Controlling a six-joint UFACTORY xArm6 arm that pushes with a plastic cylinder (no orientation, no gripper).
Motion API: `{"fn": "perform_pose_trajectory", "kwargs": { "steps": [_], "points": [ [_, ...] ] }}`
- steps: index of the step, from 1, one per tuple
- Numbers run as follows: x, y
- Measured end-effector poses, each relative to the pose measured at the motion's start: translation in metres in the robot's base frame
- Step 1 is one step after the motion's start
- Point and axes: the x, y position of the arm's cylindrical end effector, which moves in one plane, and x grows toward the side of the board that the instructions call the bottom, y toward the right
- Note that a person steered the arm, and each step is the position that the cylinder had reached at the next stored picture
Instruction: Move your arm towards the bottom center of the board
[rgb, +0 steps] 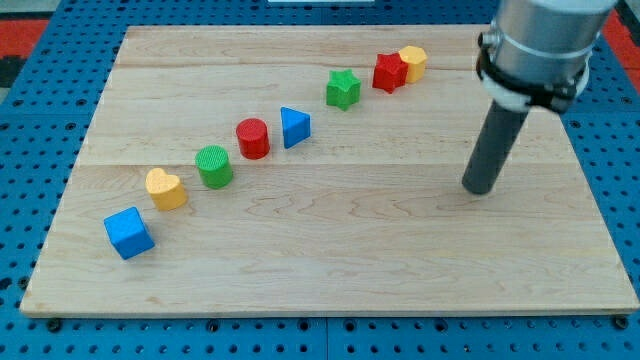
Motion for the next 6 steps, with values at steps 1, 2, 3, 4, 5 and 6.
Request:
{"fn": "perform_pose_trajectory", "kwargs": {
  "steps": [1, 2, 3, 4, 5, 6],
  "points": [
    [0.039, -0.019],
    [0.042, -0.028],
    [0.042, -0.028],
    [0.042, -0.028],
    [0.042, -0.032],
    [0.042, -0.042]
  ]
}}
